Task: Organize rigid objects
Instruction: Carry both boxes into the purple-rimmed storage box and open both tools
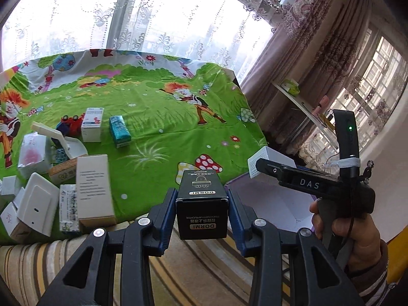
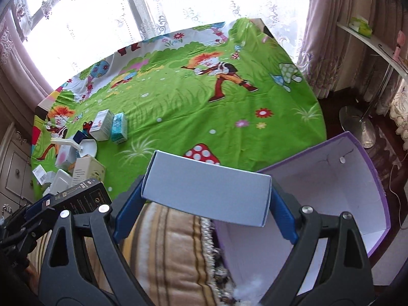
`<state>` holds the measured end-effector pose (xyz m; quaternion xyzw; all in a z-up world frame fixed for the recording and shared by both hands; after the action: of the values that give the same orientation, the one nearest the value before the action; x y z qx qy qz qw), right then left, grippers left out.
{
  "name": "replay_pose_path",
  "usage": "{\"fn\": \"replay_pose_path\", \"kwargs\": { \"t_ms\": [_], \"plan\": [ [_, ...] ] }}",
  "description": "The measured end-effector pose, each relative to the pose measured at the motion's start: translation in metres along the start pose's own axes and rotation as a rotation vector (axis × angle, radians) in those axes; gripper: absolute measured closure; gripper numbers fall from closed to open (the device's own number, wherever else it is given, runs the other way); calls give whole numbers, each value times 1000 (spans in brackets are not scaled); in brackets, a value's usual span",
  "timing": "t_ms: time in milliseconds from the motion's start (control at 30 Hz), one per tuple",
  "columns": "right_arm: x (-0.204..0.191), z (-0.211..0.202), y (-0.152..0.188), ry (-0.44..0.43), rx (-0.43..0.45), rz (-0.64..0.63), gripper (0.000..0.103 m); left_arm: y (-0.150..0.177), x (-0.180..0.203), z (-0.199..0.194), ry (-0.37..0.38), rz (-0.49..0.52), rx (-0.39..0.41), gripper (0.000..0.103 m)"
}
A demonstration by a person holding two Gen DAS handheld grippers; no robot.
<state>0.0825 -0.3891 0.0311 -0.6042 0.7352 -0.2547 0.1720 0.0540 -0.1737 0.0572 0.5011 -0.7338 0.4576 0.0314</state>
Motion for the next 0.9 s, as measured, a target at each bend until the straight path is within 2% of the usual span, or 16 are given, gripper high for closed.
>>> {"fn": "replay_pose_path", "kwargs": {
  "t_ms": [267,467,533,600,667,700,900],
  "plan": [
    [62,7,33,92,-11,33,12,8,47,50,80,35,-107,63],
    [95,6,45,160,12,46,11,10,70,80,118,46,-160,62],
    [101,5,48,186,43,42,11,12,73,87,128,43,-177,61],
    [104,3,51,185,79,26,10,13,75,91,120,48,-194,57],
    [104,2,52,179,101,8,10,14,73,92,106,44,-194,43],
    [103,1,53,173,112,-1,10,14,71,91,106,35,-189,41],
    [96,-4,52,115,102,-25,10,14,64,84,112,10,-160,40]
  ]
}}
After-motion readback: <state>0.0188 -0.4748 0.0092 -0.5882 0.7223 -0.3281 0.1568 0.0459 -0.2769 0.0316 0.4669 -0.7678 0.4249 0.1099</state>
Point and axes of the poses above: each gripper's, at about its wrist camera, not at the fingertips, and z roughly the way its jaws point, x to its right, y to its underside, the point moved 2 cm from there along z, roughly the way its jaws point, and after that the axes turned 13 degrees about y, right-handed, at the moved point
